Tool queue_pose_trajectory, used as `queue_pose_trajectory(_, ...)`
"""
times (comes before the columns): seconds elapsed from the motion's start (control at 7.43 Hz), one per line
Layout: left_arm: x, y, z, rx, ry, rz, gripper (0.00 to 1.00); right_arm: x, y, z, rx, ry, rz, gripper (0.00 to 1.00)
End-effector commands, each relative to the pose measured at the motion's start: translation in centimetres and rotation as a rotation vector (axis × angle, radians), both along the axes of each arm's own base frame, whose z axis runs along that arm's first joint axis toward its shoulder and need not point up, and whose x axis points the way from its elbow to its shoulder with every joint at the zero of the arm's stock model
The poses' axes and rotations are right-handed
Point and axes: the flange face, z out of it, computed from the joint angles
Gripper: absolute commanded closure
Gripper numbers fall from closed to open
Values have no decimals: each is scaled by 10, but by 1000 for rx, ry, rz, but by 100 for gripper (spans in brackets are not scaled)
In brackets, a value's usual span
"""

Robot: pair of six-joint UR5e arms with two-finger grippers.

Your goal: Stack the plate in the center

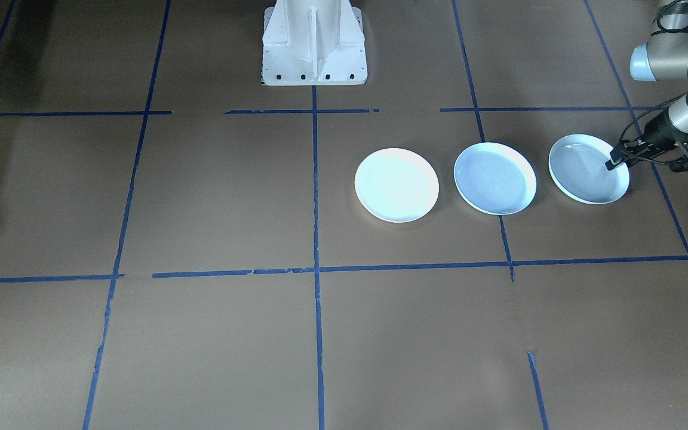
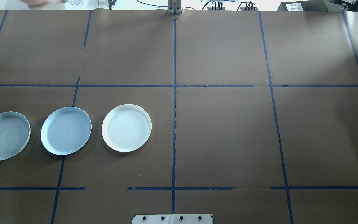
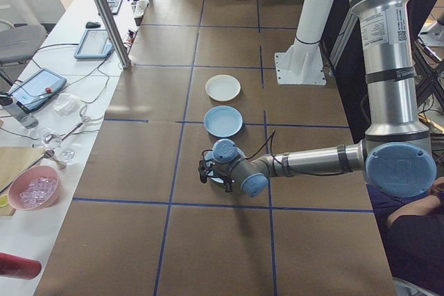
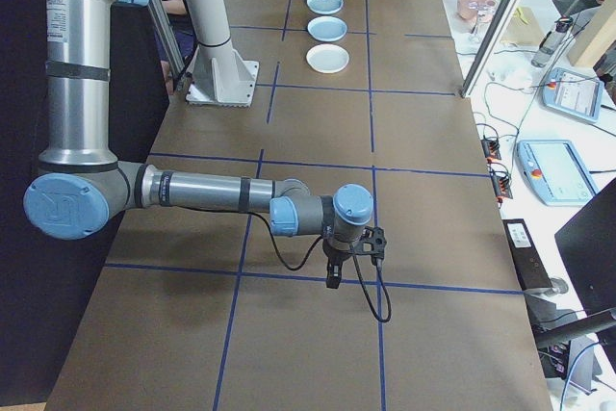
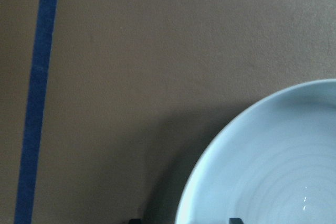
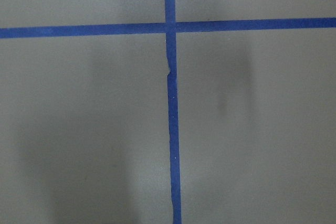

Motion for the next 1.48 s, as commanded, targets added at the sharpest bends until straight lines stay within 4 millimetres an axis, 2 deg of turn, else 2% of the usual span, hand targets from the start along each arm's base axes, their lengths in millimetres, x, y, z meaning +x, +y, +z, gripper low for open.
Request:
queue_pose_trajectory(0.0,1,-1,-2,5,4,1,82,0,0,0,0,0,0,0)
queue_pose_trajectory(0.13,0,-1,-3,6,4,1,92,0,0,0,0,0,0,0)
queue_pose_trajectory(0.4,0,-1,-5,8,7,-1,100,0,0,0,0,0,0,0)
queue_pose_trajectory(0.54,-3,1,-15,20,21,1,100,0,0,0,0,0,0,0)
queue_pose_trajectory(0.81,-16,28,-49,17,103,49,100,0,0,0,0,0,0,0)
queue_pose_trajectory(0.94,-20,30,-60,11,148,65,100,0,0,0,0,0,0,0)
queue_pose_trajectory(1.08,-32,28,-62,5,167,49,100,0,0,0,0,0,0,0)
queue_pose_trajectory(1.35,-36,26,-70,10,179,41,100,0,0,0,0,0,0,0)
